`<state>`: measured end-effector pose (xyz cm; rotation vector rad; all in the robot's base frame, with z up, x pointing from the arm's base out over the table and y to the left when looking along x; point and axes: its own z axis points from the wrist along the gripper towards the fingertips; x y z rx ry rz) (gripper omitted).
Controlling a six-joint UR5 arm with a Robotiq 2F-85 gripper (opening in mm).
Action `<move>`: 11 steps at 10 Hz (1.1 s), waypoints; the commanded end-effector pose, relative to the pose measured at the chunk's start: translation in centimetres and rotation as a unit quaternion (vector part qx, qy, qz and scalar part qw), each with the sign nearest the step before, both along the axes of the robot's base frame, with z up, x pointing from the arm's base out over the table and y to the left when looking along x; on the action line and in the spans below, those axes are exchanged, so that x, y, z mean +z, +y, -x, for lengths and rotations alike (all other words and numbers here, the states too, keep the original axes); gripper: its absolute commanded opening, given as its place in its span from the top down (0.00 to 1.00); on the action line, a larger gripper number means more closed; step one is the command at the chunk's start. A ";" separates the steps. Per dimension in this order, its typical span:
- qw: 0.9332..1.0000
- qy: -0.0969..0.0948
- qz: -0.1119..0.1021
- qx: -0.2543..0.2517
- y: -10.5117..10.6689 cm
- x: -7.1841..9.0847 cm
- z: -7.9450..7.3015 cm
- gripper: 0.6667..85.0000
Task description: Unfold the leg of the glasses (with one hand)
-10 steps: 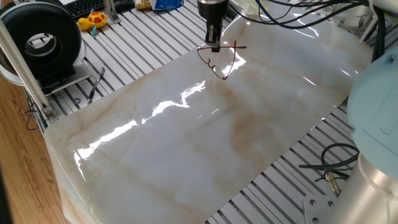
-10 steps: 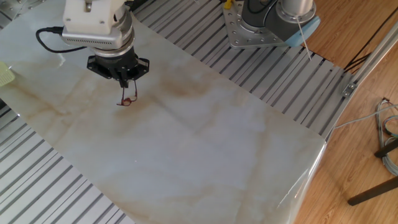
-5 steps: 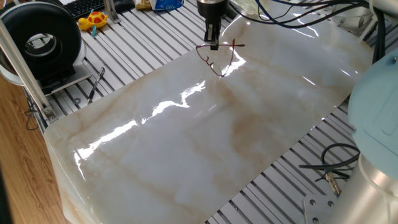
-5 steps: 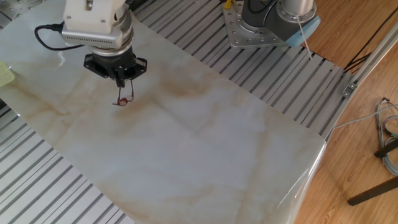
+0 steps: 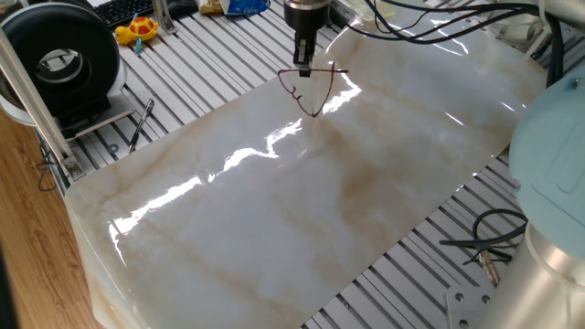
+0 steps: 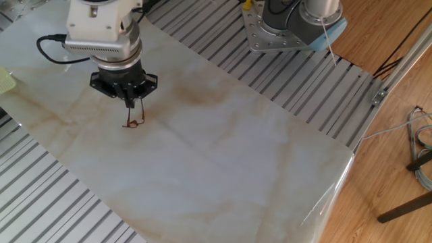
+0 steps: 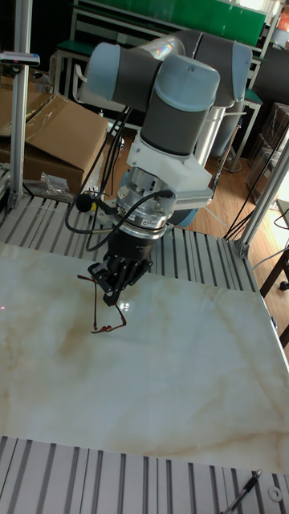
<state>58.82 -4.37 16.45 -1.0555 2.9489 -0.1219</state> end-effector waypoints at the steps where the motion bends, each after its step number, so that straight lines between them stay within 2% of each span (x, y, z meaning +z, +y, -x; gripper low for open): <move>1: 1.000 0.006 0.004 -0.010 -0.3 0.4 0.4 0.99; 2: 0.999 0.019 0.023 -0.023 -0.8 2.8 2.0 0.99; 3: 1.000 0.013 0.018 -0.021 -0.8 3.2 2.1 0.99; 4: 0.999 0.013 -0.030 -0.027 1.1 1.2 2.1 0.99; 5: 1.000 0.003 0.011 -0.020 -0.9 0.8 0.9 0.99; 6: 1.000 0.004 -0.006 -0.019 -0.1 0.3 0.7 0.99; 7: 1.000 0.005 0.008 -0.015 -0.5 0.8 0.7 0.99; 9: 1.000 0.016 0.019 -0.018 -0.8 3.1 1.7 0.99; 10: 1.000 0.021 0.010 -0.021 -0.4 3.1 1.9 0.99; 11: 1.000 0.013 0.003 -0.025 0.0 3.0 1.5 0.99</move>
